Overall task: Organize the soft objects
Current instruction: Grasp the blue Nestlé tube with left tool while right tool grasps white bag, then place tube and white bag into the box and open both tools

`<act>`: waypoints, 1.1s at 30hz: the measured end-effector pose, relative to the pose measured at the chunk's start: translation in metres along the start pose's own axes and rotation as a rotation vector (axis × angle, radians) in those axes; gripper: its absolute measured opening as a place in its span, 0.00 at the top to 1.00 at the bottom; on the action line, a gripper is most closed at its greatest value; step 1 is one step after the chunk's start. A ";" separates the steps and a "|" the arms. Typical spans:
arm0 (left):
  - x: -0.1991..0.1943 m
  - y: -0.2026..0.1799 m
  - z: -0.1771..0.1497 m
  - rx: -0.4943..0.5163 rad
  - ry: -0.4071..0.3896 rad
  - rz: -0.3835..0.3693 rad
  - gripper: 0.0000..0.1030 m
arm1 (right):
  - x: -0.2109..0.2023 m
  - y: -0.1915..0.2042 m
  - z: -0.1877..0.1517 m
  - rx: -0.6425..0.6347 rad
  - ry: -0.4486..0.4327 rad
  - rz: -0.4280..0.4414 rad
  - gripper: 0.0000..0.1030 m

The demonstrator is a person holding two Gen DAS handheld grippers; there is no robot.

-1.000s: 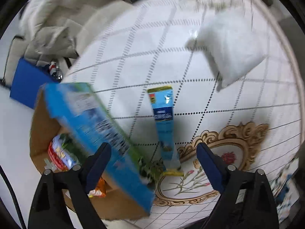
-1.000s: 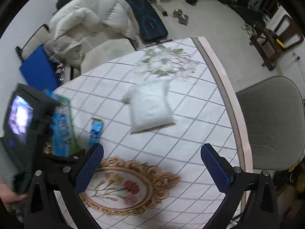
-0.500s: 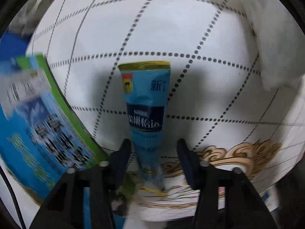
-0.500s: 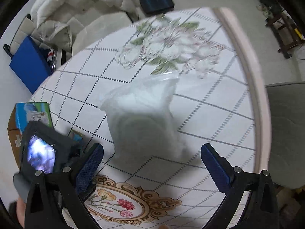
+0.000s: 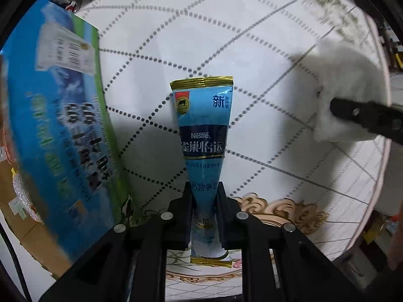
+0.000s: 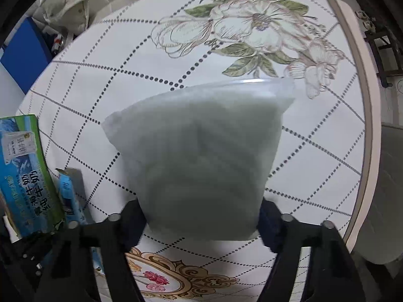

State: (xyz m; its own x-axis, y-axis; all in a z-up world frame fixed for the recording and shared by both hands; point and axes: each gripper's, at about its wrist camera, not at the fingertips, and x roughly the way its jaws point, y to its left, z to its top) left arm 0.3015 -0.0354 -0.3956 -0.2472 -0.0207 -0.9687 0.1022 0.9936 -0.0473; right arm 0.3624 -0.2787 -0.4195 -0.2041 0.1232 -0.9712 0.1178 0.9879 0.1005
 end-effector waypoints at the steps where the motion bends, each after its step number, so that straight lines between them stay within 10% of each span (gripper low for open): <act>1: -0.005 0.000 -0.003 -0.002 -0.011 -0.010 0.87 | -0.003 -0.001 -0.004 0.003 -0.006 -0.002 0.32; 10: -0.073 -0.002 -0.033 -0.001 -0.139 -0.099 0.87 | -0.072 0.018 -0.069 -0.061 -0.121 0.123 0.33; 18: -0.147 0.091 -0.061 -0.081 -0.242 -0.173 0.87 | -0.155 0.098 -0.124 -0.192 -0.234 0.240 0.33; 33: -0.091 0.219 -0.037 -0.207 -0.078 -0.192 0.87 | -0.104 0.280 -0.149 -0.298 -0.130 0.173 0.33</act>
State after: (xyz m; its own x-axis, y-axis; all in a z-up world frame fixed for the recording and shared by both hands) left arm 0.3107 0.1879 -0.3089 -0.1675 -0.2114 -0.9629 -0.1401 0.9719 -0.1890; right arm 0.2718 -0.0004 -0.2585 -0.0781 0.2966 -0.9518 -0.1529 0.9399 0.3054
